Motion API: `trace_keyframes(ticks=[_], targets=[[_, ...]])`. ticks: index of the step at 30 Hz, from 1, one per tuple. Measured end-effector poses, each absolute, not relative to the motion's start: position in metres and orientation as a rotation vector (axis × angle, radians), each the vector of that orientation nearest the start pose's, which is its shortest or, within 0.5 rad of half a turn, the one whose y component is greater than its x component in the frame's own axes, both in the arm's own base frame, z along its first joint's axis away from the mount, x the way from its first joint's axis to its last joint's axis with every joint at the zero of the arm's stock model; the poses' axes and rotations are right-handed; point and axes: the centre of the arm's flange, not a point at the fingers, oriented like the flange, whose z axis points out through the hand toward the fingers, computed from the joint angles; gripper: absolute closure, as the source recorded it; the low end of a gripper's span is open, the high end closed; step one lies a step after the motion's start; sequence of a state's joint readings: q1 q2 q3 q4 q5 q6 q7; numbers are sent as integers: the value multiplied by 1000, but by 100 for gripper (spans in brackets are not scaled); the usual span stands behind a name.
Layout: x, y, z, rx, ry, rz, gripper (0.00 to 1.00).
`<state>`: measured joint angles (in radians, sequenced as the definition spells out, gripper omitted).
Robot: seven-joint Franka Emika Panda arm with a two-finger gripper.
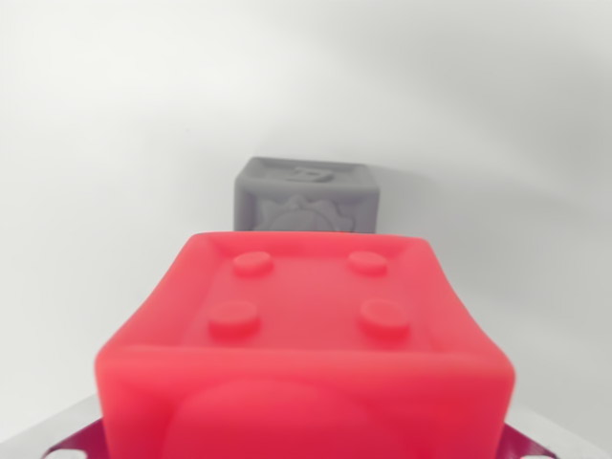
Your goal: Destack cube
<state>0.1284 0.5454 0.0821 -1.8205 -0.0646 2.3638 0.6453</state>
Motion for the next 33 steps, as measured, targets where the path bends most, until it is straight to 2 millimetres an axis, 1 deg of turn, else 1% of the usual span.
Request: trace_keyframes(ticks=[12, 25, 29, 33], targets=[[636, 131, 270, -3082, 625, -5, 100], [637, 131, 312, -3082, 625, -8, 100], [634, 130, 316, -3079, 635, -8, 100], [629, 125, 309, -3075, 667, 4, 100]])
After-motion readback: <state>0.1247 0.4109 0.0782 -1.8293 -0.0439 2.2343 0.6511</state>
